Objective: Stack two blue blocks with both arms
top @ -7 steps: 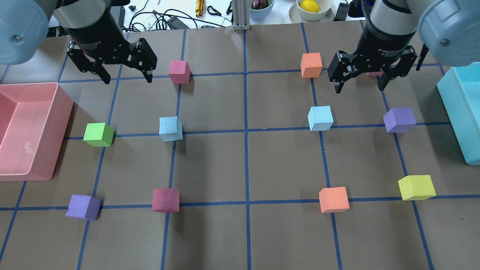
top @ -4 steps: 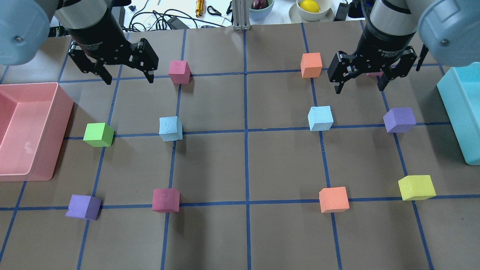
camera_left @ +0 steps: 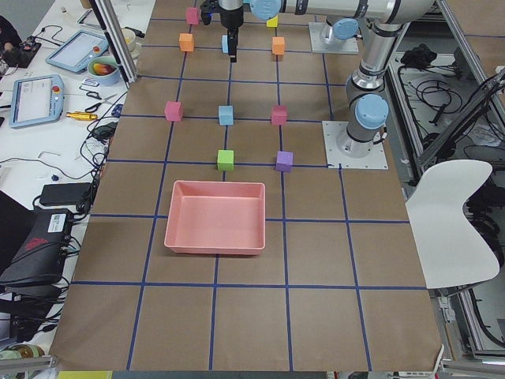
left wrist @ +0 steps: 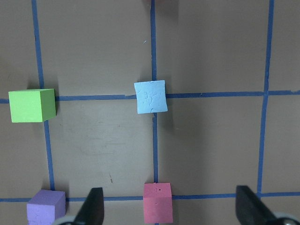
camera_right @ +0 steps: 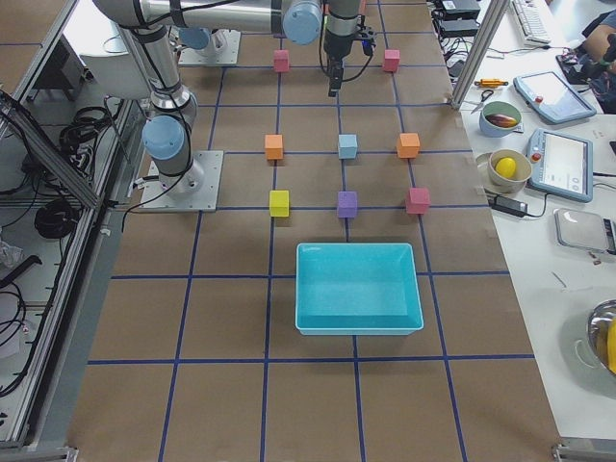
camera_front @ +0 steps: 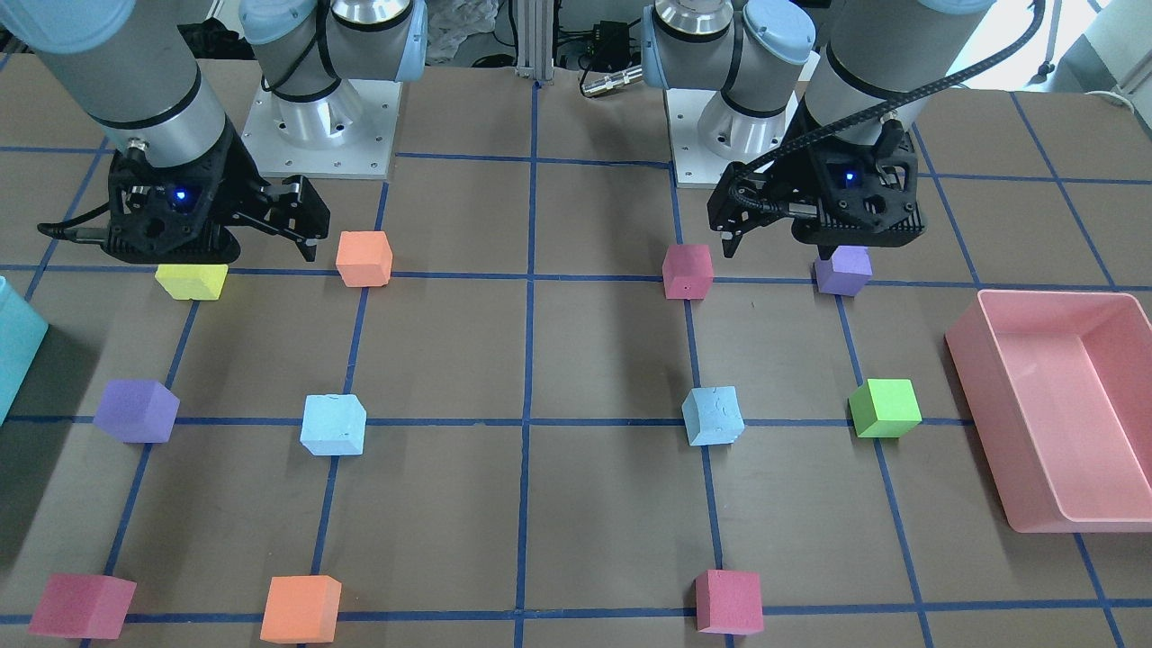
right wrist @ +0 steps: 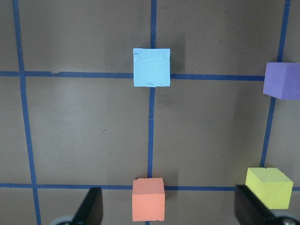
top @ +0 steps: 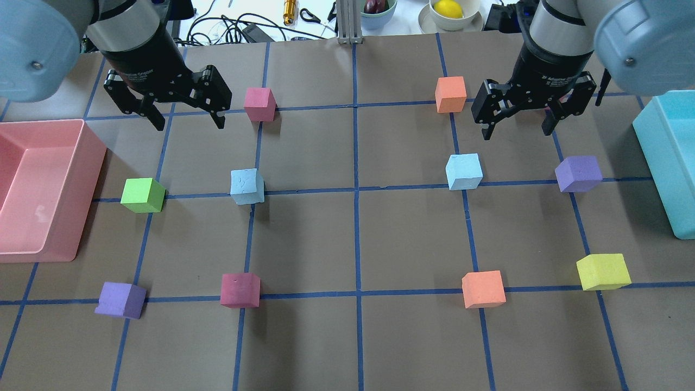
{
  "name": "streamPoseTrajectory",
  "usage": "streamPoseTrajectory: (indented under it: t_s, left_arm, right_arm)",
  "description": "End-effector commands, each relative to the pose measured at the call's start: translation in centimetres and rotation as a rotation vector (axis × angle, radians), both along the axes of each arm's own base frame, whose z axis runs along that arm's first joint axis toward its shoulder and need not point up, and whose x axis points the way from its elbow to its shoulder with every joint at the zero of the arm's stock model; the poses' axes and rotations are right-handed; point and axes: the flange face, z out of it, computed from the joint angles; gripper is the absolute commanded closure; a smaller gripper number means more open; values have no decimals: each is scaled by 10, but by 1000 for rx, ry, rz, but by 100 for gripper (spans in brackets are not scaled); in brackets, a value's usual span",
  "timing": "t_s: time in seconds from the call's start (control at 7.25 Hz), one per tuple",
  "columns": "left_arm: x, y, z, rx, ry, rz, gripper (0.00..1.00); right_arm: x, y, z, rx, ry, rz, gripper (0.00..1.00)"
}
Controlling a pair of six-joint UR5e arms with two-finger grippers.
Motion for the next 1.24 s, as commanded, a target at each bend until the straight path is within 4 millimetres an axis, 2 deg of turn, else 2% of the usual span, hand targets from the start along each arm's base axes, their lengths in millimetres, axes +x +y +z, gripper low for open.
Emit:
streamPoseTrajectory:
  t_s: [0.0,0.28,0.41,0.55,0.69,0.97,1.1]
  left_arm:
    - [0,0,0,-3,0,-2,0]
    - [1,-1,-1,-3,-2,0,0]
    - [2,-2,-1,-5,0,0,0]
    - [2,-2,0,-11,-2,0,0]
    - [2,-3,0,-14,0,0,0]
    - [3,-4,1,-21,0,-3,0]
    - [5,-4,1,-21,0,-2,0]
  right_arm:
    - [-2,-24,-40,58,-12,-12,0]
    - [-2,-76,-90,-38,-15,-6,0]
    - [-2,-90,-119,-23,-18,-8,0]
    - [-2,-95,-130,-14,-19,-8,0]
    - [-2,-98,-153,27,-19,-10,0]
    - [0,-107,-184,25,-18,-2,0]
    - [-1,-108,-195,34,-19,1,0]
